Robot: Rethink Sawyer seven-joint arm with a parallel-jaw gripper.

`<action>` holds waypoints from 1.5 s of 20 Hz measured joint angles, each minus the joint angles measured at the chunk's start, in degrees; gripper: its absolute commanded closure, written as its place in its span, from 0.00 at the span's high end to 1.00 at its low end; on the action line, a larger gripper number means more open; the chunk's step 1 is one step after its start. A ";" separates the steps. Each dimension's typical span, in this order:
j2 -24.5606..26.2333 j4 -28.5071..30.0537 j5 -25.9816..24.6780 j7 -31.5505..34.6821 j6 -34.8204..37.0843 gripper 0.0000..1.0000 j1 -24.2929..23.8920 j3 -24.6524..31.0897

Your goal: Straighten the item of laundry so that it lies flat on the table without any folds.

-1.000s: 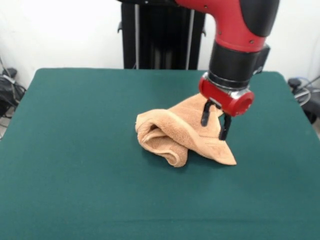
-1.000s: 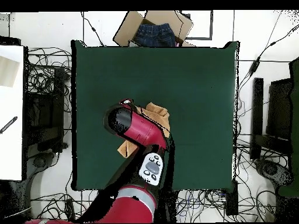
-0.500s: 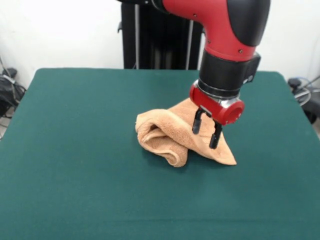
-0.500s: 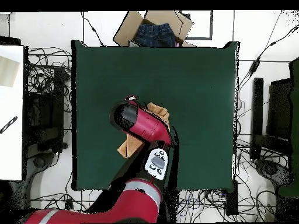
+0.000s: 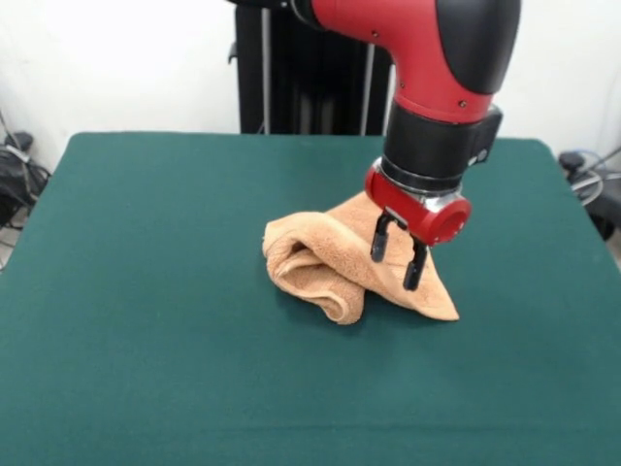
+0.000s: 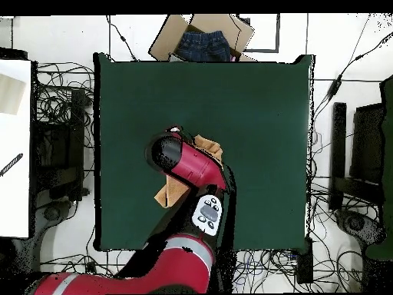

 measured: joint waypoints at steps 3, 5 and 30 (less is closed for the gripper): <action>0.01 -0.01 0.00 0.00 0.00 1.00 -1.00 0.38; 0.23 -0.01 0.01 0.00 -0.01 1.00 -1.83 0.42; 4.93 -0.01 0.00 0.00 -6.80 1.00 -1.15 0.83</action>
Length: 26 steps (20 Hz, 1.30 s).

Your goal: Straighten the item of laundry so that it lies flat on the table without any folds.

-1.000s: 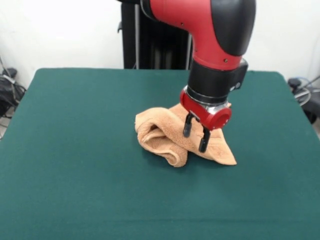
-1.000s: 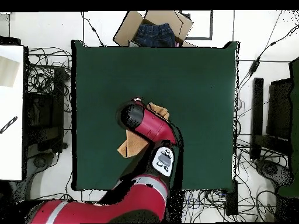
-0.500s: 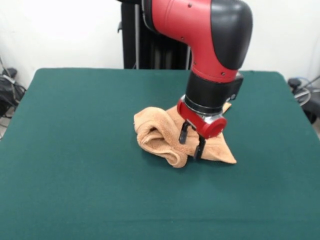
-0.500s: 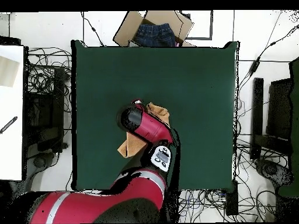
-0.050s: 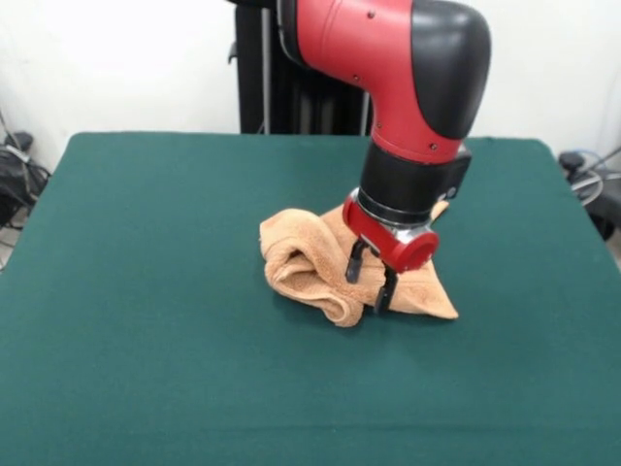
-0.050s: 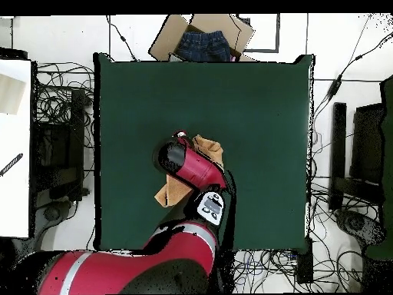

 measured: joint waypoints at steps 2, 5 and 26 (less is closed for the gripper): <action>0.04 0.00 -0.52 0.00 -0.71 1.00 -0.13 0.21; 0.17 0.01 -2.36 0.00 -1.67 0.00 -0.22 0.30; 0.24 -0.03 -5.87 0.00 -3.00 0.00 0.07 0.12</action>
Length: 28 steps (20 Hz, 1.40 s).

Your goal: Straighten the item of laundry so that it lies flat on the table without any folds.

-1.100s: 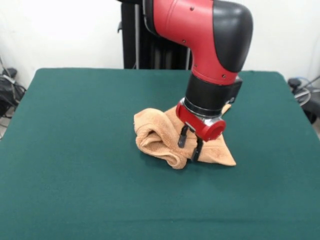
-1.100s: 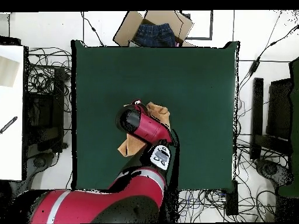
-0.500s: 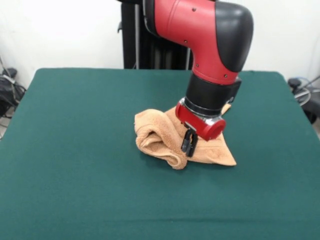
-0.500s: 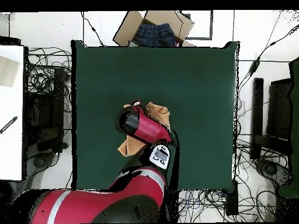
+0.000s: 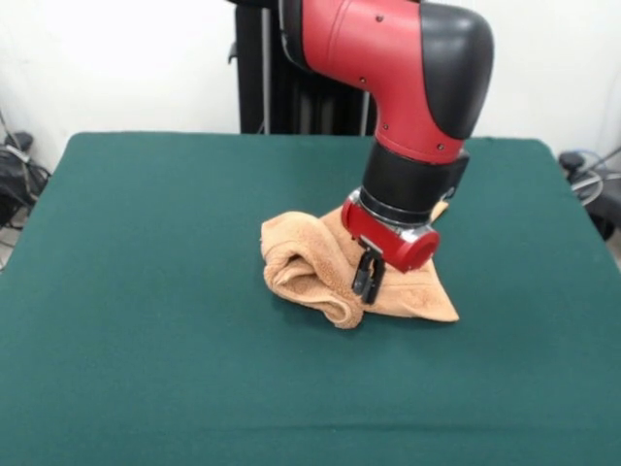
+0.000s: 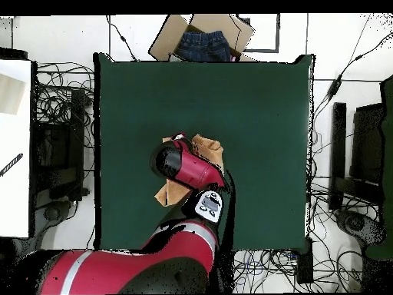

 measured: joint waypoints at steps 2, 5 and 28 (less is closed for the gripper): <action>-0.01 0.01 -0.01 0.00 0.00 0.00 0.25 -0.24; -0.38 0.04 -1.21 0.00 0.02 0.00 0.16 -0.21; -18.50 8.16 -5.60 0.00 11.08 0.00 3.13 -2.33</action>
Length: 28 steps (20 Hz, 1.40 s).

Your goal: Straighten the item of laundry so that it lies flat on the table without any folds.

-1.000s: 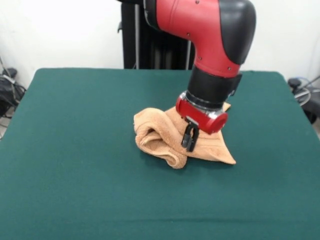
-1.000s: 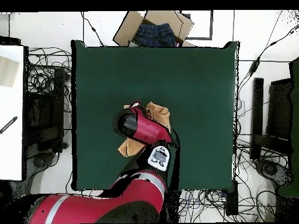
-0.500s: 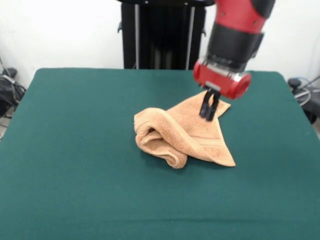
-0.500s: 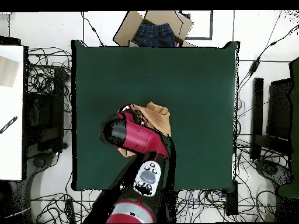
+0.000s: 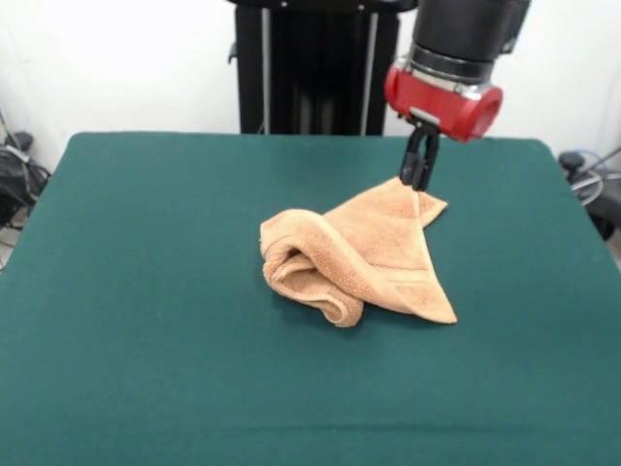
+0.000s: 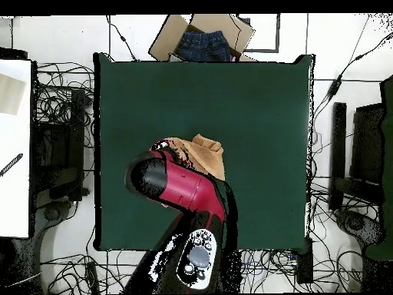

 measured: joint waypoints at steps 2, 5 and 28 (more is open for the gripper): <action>0.43 0.00 0.12 0.00 0.00 0.00 -1.06 0.12; 1.90 0.00 0.97 0.00 0.00 0.00 -2.77 0.64; 14.28 -0.20 5.43 0.00 -0.29 1.00 -1.21 0.83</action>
